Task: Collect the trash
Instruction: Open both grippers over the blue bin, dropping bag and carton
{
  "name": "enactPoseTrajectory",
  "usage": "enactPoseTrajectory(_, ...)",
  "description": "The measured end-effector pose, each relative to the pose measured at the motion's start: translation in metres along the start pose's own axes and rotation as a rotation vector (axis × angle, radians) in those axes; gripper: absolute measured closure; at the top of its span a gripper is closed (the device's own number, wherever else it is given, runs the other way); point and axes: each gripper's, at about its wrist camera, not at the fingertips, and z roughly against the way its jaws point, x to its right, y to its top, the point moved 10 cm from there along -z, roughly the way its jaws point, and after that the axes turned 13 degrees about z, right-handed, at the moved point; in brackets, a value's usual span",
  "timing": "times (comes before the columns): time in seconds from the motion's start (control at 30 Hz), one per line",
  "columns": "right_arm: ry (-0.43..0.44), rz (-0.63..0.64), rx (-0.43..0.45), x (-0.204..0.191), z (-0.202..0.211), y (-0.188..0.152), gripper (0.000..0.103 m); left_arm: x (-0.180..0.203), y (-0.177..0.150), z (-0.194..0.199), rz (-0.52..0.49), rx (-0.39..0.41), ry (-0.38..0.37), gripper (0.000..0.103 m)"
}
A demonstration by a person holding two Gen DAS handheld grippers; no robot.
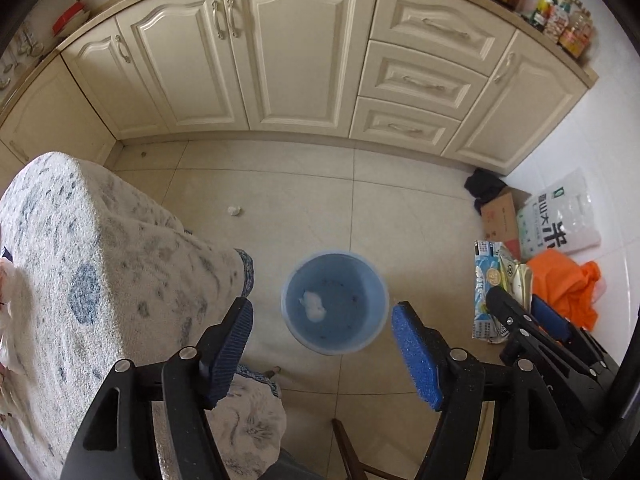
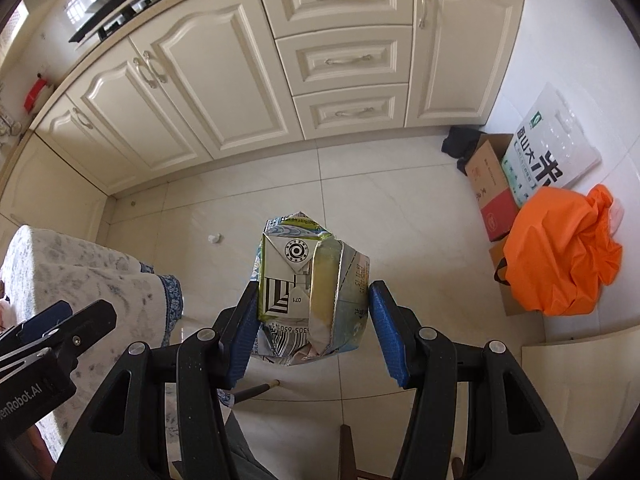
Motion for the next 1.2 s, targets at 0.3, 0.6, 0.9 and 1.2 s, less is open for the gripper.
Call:
enactPoseTrajectory(0.3, 0.081, 0.072, -0.038, -0.035, -0.019, 0.008, 0.047, -0.009, 0.002, 0.001, 0.03, 0.036, 0.043, 0.035)
enactPoseTrajectory(0.6, 0.122, 0.07, -0.088, -0.052, -0.028, 0.002, 0.047, -0.02, -0.012, 0.011, 0.051, 0.052, 0.069, 0.035)
enactPoseTrajectory(0.9, 0.11, 0.081, -0.074, -0.05, -0.016, 0.003, 0.047, -0.027, -0.015, 0.026, 0.045, 0.057, 0.069, 0.035)
enactPoseTrajectory(1.2, 0.127, 0.109, -0.039, -0.056, 0.008, 0.003, 0.047, -0.035, -0.032, 0.057, 0.071, 0.093, 0.069, 0.035)
